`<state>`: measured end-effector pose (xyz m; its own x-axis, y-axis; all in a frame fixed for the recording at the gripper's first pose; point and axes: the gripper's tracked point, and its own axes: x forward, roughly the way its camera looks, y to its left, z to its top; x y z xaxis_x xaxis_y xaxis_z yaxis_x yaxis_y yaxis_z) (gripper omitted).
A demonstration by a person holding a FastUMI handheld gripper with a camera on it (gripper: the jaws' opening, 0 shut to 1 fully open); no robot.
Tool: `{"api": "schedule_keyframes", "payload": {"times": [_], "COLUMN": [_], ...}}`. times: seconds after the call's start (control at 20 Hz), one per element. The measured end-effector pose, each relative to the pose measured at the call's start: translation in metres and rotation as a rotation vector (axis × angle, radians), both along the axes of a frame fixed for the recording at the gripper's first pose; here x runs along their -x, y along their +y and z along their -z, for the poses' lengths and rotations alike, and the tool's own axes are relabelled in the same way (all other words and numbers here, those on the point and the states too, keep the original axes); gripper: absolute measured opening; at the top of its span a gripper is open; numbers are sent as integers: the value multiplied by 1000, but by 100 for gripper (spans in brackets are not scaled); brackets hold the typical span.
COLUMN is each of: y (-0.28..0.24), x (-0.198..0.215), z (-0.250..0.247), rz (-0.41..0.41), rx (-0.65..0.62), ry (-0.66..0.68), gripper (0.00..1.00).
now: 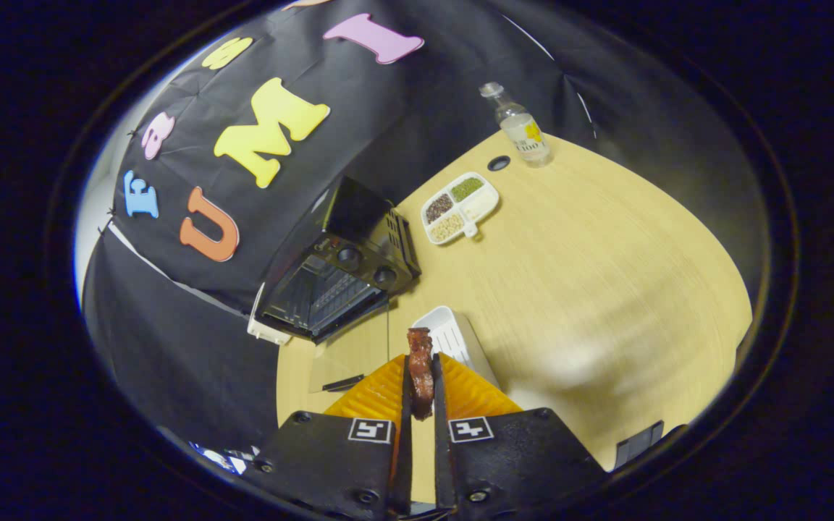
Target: Open the toaster oven, put the food inside, and close the toaster oven door.
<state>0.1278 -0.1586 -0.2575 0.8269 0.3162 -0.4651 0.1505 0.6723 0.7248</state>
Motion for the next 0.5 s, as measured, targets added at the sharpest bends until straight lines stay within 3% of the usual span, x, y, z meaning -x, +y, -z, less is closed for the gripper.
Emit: {"api": "schedule_keyframes", "payload": {"times": [0.5], "y": [149], "x": [-95], "z": [-16], "rz": [127], "rx": [-321], "ry": [-97], "gripper": [15]}}
